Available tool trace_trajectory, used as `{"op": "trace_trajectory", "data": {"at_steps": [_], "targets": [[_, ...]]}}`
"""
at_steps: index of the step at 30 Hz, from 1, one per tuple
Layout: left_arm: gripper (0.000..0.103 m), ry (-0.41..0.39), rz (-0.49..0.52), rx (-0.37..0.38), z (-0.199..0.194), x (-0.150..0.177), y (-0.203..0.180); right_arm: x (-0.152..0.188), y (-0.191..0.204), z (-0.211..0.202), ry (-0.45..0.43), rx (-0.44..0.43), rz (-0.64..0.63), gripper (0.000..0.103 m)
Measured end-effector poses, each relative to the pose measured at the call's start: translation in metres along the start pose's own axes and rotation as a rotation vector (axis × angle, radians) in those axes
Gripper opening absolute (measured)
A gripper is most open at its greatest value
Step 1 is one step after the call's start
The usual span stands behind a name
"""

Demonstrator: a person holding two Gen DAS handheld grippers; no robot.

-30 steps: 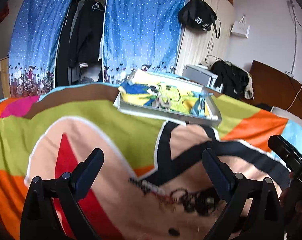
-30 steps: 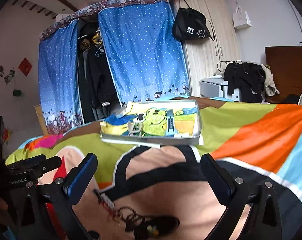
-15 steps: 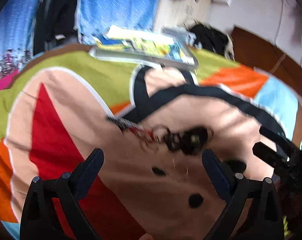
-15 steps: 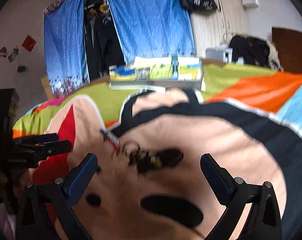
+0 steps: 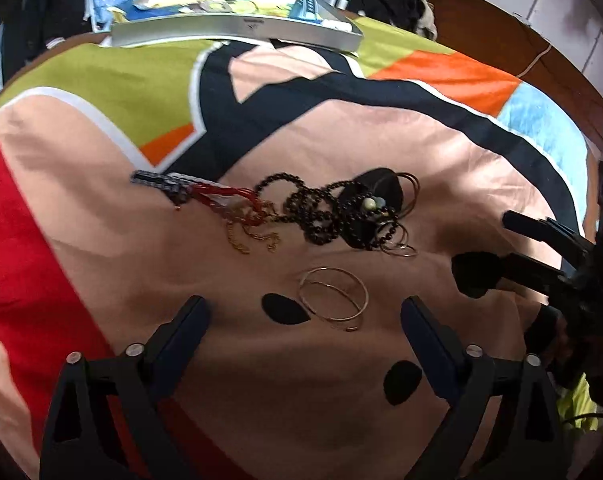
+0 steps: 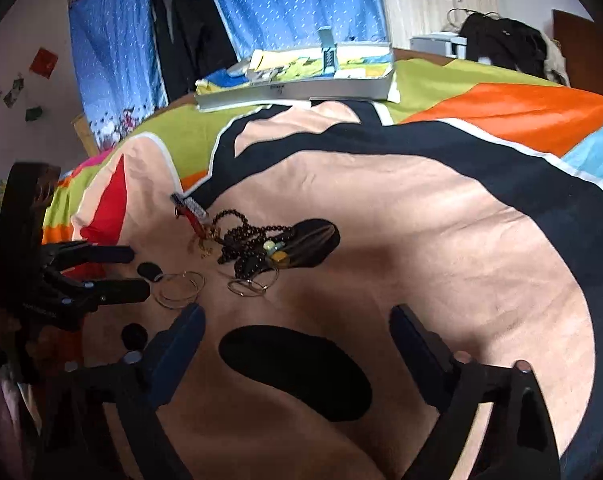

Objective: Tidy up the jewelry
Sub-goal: 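Move both tools back over the remaining jewelry pile, then grasp the silver hoop earrings with the left tool while the right tool grasps another hoop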

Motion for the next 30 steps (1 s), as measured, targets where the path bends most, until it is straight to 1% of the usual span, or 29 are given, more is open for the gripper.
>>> {"op": "trace_trajectory", "data": {"at_steps": [1,2,3,4,5,6,8,10,14,16,18,21,23,25,27,29,30], "targets": [[0.082,0.006,0.005,0.01,0.002,0.0,-0.001,0.001,0.0,0.003,0.014,-0.003,-0.011,0.082],[0.076,0.011,0.015,0.018,0.004,-0.002,-0.002,0.002,0.001,0.007,0.027,-0.01,-0.017,0.079],[0.072,0.012,0.025,0.026,0.005,-0.003,-0.003,0.003,0.002,0.01,0.04,-0.02,-0.02,0.073],[0.065,0.013,0.035,0.033,0.006,-0.005,-0.004,0.004,0.003,0.013,0.052,-0.029,-0.022,0.067],[0.058,0.02,0.04,0.039,0.007,-0.006,-0.005,0.004,0.005,0.016,0.063,-0.039,-0.026,0.065],[0.054,0.032,0.043,0.048,0.009,-0.007,-0.005,0.003,0.007,0.019,0.071,-0.045,-0.031,0.061],[0.038,0.062,0.045,0.052,0.015,-0.008,-0.005,0.001,0.012,0.025,0.089,-0.06,-0.052,0.057],[0.031,0.12,0.055,0.044,0.024,-0.005,-0.004,-0.001,0.017,0.029,0.102,-0.069,-0.075,0.051],[0.027,0.185,0.06,0.035,0.032,0.0,0.001,-0.001,0.025,0.044,0.151,-0.085,-0.104,0.046],[0.025,0.203,0.039,0.036,0.035,0.002,0.005,0.0,0.027,0.053,0.177,-0.099,-0.1,0.045],[0.022,0.21,0.015,0.036,0.036,0.003,0.007,0.002,0.027,0.061,0.199,-0.104,-0.095,0.045],[0.015,0.215,-0.007,0.033,0.034,0.005,0.011,0.002,0.026,0.068,0.21,-0.111,-0.088,0.045],[0.008,0.221,-0.016,0.034,0.033,0.006,0.013,0.001,0.027,0.071,0.212,-0.115,-0.089,0.045],[0.005,0.226,-0.031,0.041,0.032,0.008,0.014,0.001,0.028,0.073,0.217,-0.114,-0.094,0.045],[0.004,0.221,-0.038,0.039,0.029,0.011,0.016,0.001,0.029,0.076,0.22,-0.114,-0.091,0.045],[0.003,0.21,-0.044,0.023,0.029,0.011,0.015,0.001,0.029,0.078,0.222,-0.115,-0.08,0.037],[0.003,0.202,-0.05,0.013,0.027,0.011,0.015,0.001,0.029,0.079,0.223,-0.119,-0.075,0.03]]}}
Point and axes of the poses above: each gripper's, at about its wrist camera, not at the fingertips, and z roughly the way its jaws point, y to its left, x to its underside, the point moved 9 cm from there along z, roughly the way its jaws point, and after that the axes turned 1 degree about z, right-handed, at the moved point
